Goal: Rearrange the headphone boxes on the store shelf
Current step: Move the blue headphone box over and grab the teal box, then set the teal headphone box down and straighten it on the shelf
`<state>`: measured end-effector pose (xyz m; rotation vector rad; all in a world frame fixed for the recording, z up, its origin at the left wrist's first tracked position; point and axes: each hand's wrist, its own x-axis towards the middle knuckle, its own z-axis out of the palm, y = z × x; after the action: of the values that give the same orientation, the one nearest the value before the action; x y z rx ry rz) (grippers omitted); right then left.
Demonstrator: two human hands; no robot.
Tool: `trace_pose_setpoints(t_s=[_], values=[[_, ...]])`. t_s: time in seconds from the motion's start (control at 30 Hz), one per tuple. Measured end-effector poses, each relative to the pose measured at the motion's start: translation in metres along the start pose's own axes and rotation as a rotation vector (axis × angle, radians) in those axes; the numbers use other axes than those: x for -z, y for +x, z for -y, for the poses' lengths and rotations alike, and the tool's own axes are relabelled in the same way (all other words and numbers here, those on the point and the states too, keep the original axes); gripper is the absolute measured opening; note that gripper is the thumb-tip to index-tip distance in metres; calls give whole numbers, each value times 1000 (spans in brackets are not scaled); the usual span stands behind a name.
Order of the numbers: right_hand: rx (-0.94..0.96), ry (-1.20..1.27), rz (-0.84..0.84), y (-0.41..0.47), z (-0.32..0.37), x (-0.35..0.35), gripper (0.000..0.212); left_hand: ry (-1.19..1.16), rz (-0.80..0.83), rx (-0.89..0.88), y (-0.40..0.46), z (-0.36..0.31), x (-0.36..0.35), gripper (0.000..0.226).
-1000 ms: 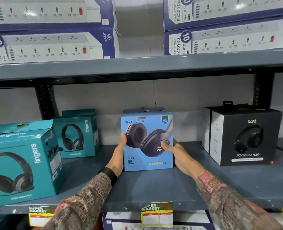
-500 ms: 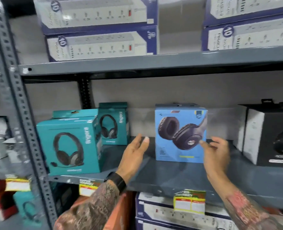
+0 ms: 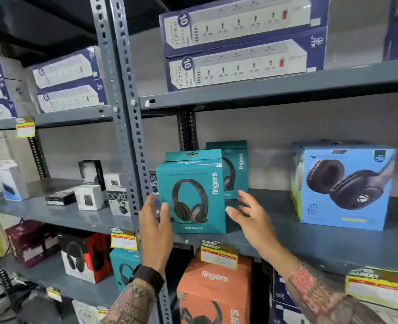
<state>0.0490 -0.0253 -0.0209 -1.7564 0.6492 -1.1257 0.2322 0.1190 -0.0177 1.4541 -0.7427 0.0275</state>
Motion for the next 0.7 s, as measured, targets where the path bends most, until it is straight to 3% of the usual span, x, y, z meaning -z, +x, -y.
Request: trace_pose_setpoints(t_s=[0.07, 0.4, 0.7], values=[[-19, 38, 27, 3, 1, -14, 71, 38, 64, -15, 4, 3, 0, 54], [27, 22, -24, 29, -20, -22, 59, 70, -33, -59, 15, 13, -44, 61], [-47, -95, -165, 87, -33, 17, 50, -89, 298, -18, 81, 27, -113, 63]])
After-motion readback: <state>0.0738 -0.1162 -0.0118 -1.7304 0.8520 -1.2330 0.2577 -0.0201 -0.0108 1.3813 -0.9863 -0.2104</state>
